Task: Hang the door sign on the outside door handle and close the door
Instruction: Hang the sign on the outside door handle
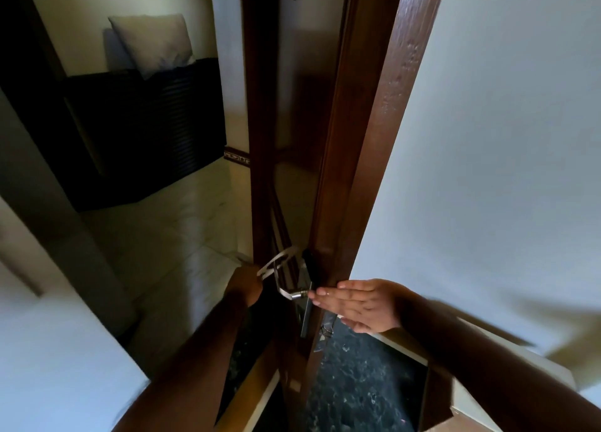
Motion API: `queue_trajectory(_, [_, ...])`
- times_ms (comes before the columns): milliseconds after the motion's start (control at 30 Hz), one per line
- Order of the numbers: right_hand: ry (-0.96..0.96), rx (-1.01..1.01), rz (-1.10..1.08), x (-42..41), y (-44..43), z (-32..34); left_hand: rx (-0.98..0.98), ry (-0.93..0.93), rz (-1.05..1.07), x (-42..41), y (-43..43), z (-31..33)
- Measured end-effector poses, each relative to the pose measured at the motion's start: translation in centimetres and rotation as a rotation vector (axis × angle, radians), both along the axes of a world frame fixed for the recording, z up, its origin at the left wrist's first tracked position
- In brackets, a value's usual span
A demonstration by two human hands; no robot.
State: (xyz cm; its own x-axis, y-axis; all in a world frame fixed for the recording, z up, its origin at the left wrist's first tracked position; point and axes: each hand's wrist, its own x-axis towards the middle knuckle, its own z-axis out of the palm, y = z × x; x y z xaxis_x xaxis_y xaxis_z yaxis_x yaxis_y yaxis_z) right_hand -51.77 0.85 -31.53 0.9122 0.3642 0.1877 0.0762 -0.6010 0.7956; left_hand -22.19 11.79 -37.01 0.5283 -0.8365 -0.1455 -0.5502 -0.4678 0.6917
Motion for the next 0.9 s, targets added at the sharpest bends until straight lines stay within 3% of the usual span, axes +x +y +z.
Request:
queue_trajectory(267, [0.055, 0.053, 0.018, -0.4, -1.0, -0.4, -0.039, 0.002, -0.054, -6.5, 2.1, -4.4])
queue_trajectory(433, [0.098, -0.006, -0.013, 0.0, -1.2, -0.8, -0.122, -0.135, -0.104, -11.5, 3.2, -5.8])
queue_trajectory(700, [0.060, 0.046, 0.005, 0.3, -0.2, -0.2, 0.006, -0.363, -0.175, -11.4, 3.7, -6.7])
queue_trajectory(900, [0.062, 0.035, -0.012, 0.7, 1.2, 1.3, -0.168, -0.221, -0.015, -6.6, 6.3, -2.8])
